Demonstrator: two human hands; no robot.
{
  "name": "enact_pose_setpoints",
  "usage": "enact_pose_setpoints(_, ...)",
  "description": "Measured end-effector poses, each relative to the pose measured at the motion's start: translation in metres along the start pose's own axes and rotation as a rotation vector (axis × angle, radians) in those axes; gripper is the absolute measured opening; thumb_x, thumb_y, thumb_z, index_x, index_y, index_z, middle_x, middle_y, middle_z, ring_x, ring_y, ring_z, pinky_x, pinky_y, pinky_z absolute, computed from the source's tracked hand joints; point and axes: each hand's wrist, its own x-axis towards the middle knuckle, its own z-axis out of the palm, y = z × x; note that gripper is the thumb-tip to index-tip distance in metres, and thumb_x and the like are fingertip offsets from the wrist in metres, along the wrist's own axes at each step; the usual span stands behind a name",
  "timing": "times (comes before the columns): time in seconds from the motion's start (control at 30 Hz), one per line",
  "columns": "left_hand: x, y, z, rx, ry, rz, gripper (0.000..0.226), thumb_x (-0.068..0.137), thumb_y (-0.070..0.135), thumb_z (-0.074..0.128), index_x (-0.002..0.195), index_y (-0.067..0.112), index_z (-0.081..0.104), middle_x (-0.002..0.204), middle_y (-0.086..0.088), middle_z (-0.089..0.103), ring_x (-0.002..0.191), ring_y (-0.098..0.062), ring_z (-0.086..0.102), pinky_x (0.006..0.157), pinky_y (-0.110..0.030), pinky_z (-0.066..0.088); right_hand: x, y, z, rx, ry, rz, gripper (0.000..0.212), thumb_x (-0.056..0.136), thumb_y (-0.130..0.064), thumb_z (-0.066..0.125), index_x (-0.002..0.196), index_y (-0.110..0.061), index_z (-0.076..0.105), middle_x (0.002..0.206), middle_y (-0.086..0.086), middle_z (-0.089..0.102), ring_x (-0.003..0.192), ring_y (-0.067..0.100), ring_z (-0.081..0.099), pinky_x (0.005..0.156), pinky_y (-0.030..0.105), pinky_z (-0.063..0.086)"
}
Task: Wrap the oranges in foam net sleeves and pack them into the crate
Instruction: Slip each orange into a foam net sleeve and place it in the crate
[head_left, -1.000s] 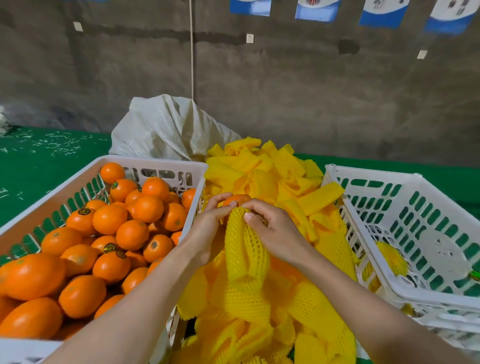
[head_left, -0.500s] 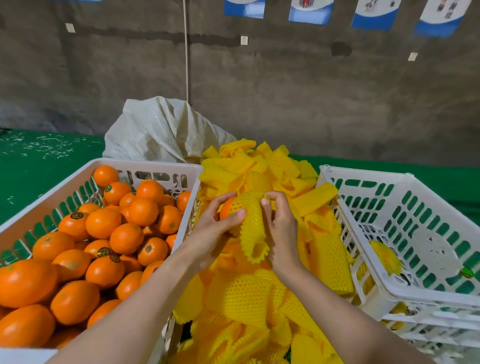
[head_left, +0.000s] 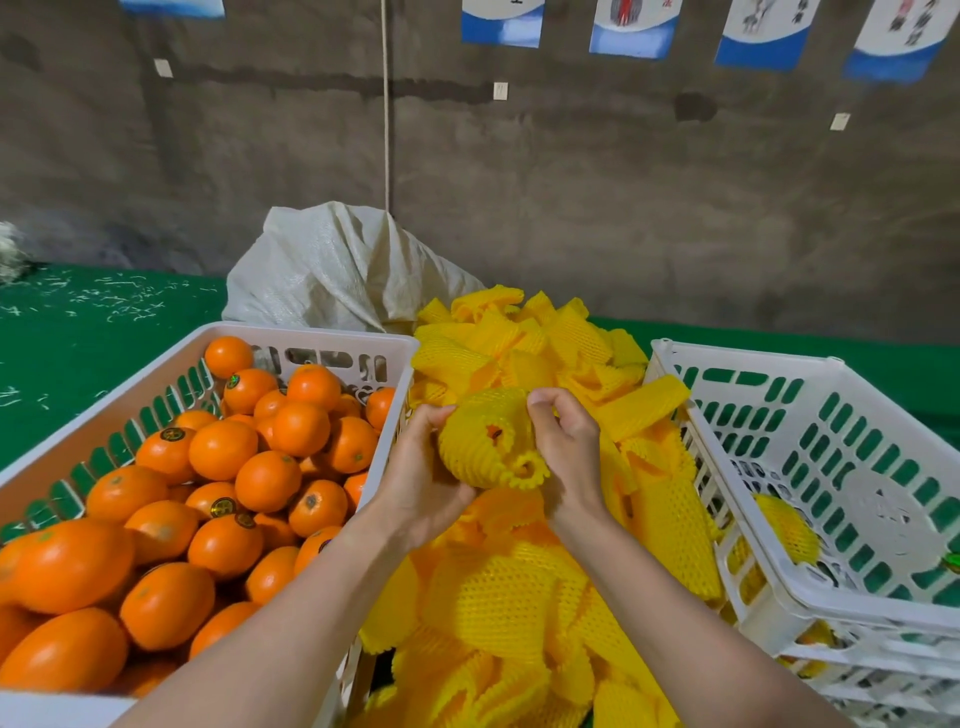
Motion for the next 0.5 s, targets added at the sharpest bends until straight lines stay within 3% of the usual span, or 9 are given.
enact_pose_setpoints(0.13,0.004,-0.004,0.001,0.046,0.071,0.042,0.035,0.085,0.031,0.047,0.075,0.016,0.078,0.091,-0.009,0.073,0.081,-0.020,0.071,0.069,-0.031,0.058,0.001,0.010,0.006,-0.073,-0.007,-0.027,0.034,0.095,-0.009,0.048,0.063,-0.021,0.050,0.056,-0.007,0.043,0.056,0.008,0.038,0.063,0.033,0.034)
enact_pose_setpoints(0.23,0.004,-0.005,0.001,0.186,0.190,0.157,0.038,0.098,0.037,0.040,0.090,0.021,0.073,0.100,-0.010,0.073,0.090,-0.021,0.071,0.070,-0.036,0.058,-0.007,0.015,0.013,0.001,-0.018,0.061,0.034,0.099,-0.019,0.041,0.066,-0.017,0.050,0.063,0.002,0.053,0.061,0.015,0.047,0.066,0.039,0.039)
enact_pose_setpoints(0.3,0.002,-0.006,0.002,0.369,0.264,0.253,0.033,0.100,0.036,0.037,0.098,0.021,0.066,0.107,-0.013,0.070,0.099,-0.025,0.068,0.083,-0.045,0.056,-0.009,0.013,0.014,0.213,-0.142,0.327,0.037,0.097,-0.041,0.038,0.086,-0.016,0.062,0.085,0.007,0.068,0.076,0.017,0.063,0.069,0.033,0.051)
enact_pose_setpoints(0.37,0.001,-0.008,0.000,0.509,0.292,0.341,0.043,0.101,0.034,0.036,0.098,0.001,0.062,0.108,-0.027,0.063,0.102,-0.040,0.061,0.091,-0.057,0.049,-0.011,0.009,0.011,0.320,-0.294,0.498,0.061,0.083,-0.064,0.035,0.106,-0.016,0.064,0.098,0.003,0.070,0.086,0.013,0.067,0.070,0.026,0.055)
enact_pose_setpoints(0.4,0.000,-0.010,0.001,0.552,0.295,0.378,0.049,0.100,0.035,0.037,0.097,-0.009,0.058,0.105,-0.036,0.058,0.101,-0.047,0.057,0.090,-0.062,0.046,-0.011,0.008,0.011,0.309,-0.334,0.509,0.075,0.074,-0.070,0.036,0.118,-0.014,0.061,0.107,0.003,0.068,0.095,0.015,0.065,0.080,0.029,0.055)
enact_pose_setpoints(0.47,-0.003,-0.012,0.002,0.659,0.304,0.469,0.052,0.099,0.035,0.037,0.086,-0.011,0.058,0.090,-0.037,0.056,0.086,-0.048,0.056,0.079,-0.057,0.049,-0.013,0.008,0.011,0.222,-0.316,0.440,0.085,0.064,-0.074,0.039,0.125,-0.017,0.056,0.117,0.004,0.062,0.106,0.021,0.059,0.096,0.038,0.047)
enact_pose_setpoints(0.5,-0.004,-0.012,0.003,0.709,0.313,0.521,0.052,0.098,0.035,0.038,0.073,-0.006,0.057,0.074,-0.029,0.057,0.070,-0.040,0.055,0.065,-0.045,0.050,-0.014,0.007,0.011,0.163,-0.276,0.371,0.074,0.064,-0.074,0.038,0.115,-0.025,0.059,0.108,0.000,0.064,0.100,0.018,0.060,0.092,0.036,0.047)
